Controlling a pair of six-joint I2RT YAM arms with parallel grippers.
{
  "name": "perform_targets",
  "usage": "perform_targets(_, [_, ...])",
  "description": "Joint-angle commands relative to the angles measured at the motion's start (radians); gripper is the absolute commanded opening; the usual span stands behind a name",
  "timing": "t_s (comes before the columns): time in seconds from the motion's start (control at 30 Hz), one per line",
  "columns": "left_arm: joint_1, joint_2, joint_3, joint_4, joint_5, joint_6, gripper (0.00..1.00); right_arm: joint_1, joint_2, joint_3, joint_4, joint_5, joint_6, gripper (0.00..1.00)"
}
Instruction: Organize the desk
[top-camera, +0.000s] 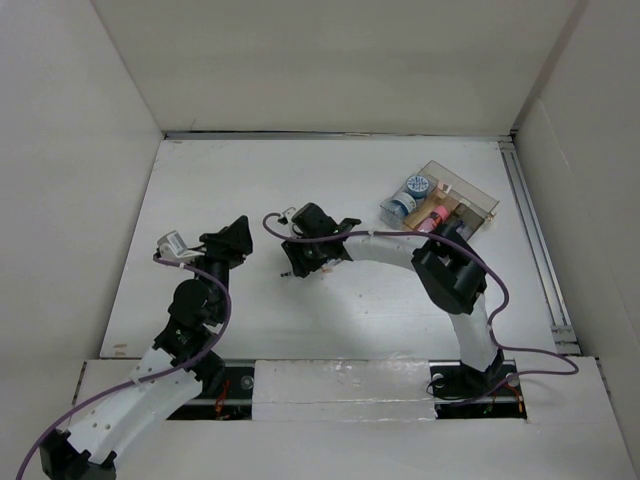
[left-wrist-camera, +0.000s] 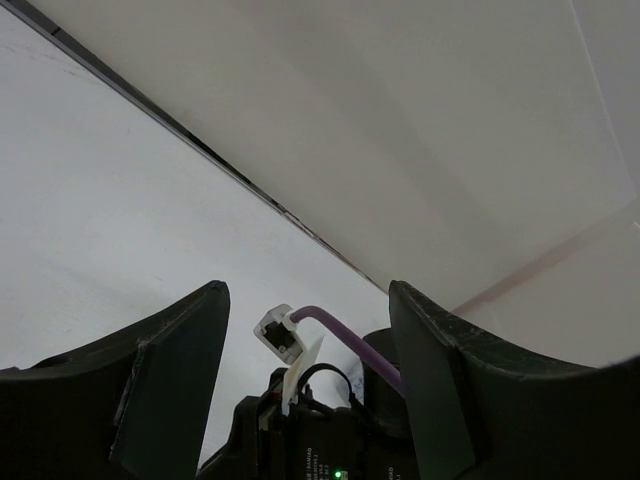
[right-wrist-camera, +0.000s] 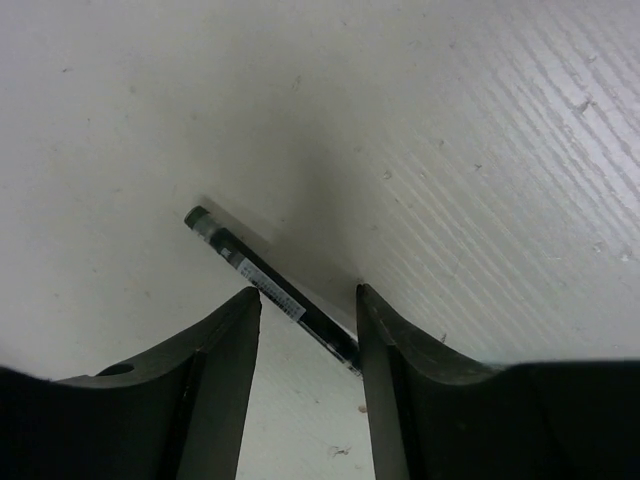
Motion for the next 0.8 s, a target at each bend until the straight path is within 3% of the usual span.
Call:
perform_targets(0.0, [-0.002,-0.021,0.007,0.02,-0.026,0.014,0.61,0.0,-0.013,-0.022,0.017,0.044,0.014,0.49])
perform_targets(0.27, [-0.002,-0.046,-0.001,0.028,-0.014,0.019,0.61,0.01,0.003,-0.028,0.054,0.078,0.041,0.22])
perform_targets(0.57, [-0.002,-0.029,-0.002,0.036,-0.017,0.016,0.61,0.01,-0.1,-0.082,0.152,0.072,0.084,0.02])
perform_targets(0.77, [-0.002,-0.021,0.001,0.034,-0.005,0.013,0.6,-0.102,-0.291,-0.203,0.365,-0.037,0.268,0.0])
